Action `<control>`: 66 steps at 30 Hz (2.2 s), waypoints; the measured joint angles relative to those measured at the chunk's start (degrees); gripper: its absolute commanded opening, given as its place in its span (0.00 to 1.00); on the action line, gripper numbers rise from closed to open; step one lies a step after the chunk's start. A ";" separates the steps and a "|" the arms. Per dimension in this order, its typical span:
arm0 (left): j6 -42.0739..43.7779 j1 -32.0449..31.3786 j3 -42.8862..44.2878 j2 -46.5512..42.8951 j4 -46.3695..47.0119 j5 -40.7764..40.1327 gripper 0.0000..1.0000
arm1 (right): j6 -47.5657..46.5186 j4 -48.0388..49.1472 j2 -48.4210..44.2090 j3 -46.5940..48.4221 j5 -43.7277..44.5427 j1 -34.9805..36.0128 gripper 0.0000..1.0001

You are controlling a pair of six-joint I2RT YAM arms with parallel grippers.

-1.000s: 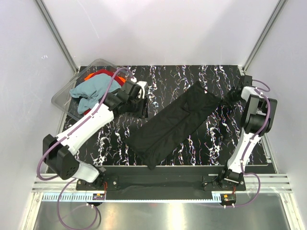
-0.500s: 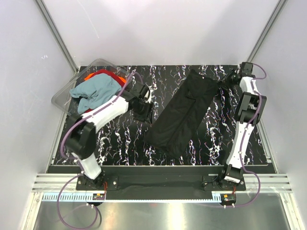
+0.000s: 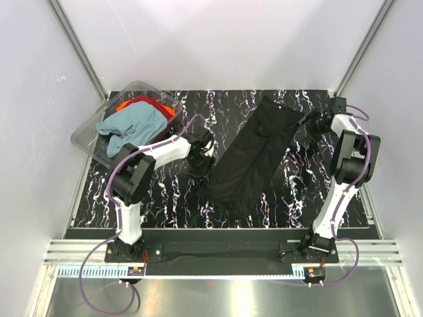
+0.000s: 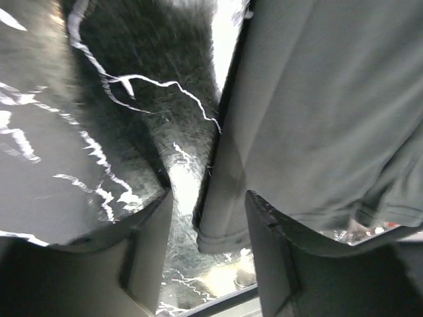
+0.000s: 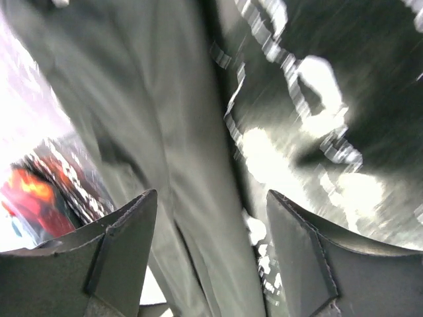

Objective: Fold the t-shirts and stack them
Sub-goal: Fold the tshirt

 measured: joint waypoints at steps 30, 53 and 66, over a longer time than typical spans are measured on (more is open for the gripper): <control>-16.63 -2.10 -34.07 -27.89 11.72 2.23 0.49 | -2.25 10.69 10.99 8.22 -9.51 3.52 0.44; -8.98 5.29 -16.68 -20.44 5.25 2.29 0.53 | 9.75 12.98 42.49 55.21 -15.04 5.57 0.39; -14.29 4.79 -21.29 -12.46 17.46 11.39 0.48 | 8.46 14.12 17.38 17.44 -10.01 4.85 0.66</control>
